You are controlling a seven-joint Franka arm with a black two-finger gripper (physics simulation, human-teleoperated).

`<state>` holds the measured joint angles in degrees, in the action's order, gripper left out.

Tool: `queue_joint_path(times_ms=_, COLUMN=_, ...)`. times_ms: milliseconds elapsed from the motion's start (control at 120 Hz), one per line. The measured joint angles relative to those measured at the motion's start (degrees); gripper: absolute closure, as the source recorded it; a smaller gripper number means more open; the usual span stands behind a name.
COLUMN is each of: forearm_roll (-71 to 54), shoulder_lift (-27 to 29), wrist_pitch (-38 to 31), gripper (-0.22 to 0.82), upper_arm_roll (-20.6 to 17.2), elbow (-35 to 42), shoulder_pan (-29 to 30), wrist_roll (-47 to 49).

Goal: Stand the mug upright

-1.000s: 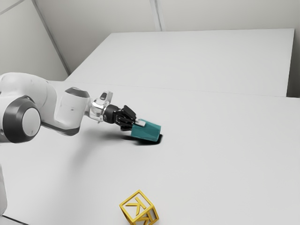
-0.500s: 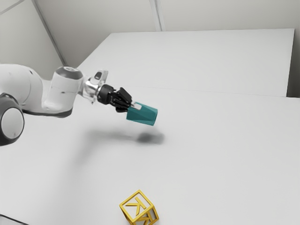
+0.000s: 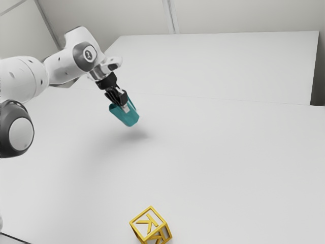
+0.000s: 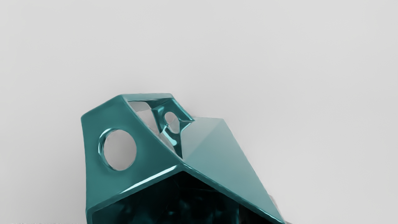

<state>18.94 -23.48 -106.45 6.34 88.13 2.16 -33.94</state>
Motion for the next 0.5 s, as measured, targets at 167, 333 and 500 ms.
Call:
queue_joint_path(times_ms=167, forearm_roll=-9.5, shoulder_lift=-3.2, wrist_pitch=-3.9, gripper=0.78, upper_arm_roll=-0.4, elbow=-1.0, shoulder_pan=-0.2, wrist_roll=4.2)
queue_joint_path(times_ms=333, forearm_roll=-16.4, shoulder_lift=-5.5, wrist_pitch=-5.0, gripper=0.78, upper_arm_roll=-0.3, elbow=-1.2, shoulder_pan=-0.2, wrist_roll=8.9)
queue_joint_path(times_ms=500, forearm_roll=-18.3, shoulder_lift=-7.0, wrist_pitch=-5.5, gripper=0.77, upper_arm_roll=-0.2, elbow=-1.1, shoulder_pan=-0.2, wrist_roll=12.6)
